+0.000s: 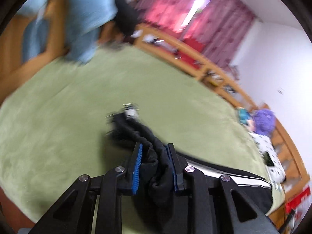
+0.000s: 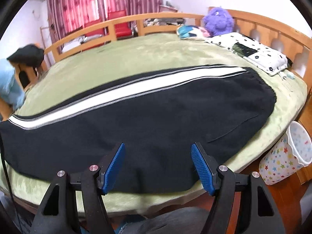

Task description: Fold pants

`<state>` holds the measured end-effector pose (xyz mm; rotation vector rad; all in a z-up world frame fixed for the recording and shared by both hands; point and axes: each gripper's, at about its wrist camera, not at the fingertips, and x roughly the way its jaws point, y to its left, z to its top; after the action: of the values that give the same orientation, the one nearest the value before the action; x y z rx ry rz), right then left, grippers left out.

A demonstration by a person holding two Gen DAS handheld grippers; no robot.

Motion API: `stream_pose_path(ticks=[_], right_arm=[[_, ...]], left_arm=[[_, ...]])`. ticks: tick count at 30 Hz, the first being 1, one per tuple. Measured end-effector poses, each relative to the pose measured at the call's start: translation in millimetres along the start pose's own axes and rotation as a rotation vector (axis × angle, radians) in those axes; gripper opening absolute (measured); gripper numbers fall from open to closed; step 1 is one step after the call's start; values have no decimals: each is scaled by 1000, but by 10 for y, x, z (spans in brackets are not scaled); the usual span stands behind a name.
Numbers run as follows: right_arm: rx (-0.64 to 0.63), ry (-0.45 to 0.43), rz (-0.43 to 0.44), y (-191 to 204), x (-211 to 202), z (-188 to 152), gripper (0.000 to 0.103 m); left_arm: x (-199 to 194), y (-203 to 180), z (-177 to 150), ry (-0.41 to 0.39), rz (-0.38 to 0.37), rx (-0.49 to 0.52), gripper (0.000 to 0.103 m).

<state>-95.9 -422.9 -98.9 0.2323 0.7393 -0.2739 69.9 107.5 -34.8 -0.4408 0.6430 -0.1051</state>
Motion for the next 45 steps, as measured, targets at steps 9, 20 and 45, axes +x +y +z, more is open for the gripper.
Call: stream_pose_path(ticks=[9,20,45], right_arm=[[-21,-46,-62,-573,-223,24,70],[139,47,-34,-1428,-296,-356,70],[1,274,497,1128,1236,79,51]], left_arm=[[342,-2063,-355,53,-175,227,22],[1252,-3418,-1924,459,-324,418,4],[670,-352,-803,307,159,112,61]])
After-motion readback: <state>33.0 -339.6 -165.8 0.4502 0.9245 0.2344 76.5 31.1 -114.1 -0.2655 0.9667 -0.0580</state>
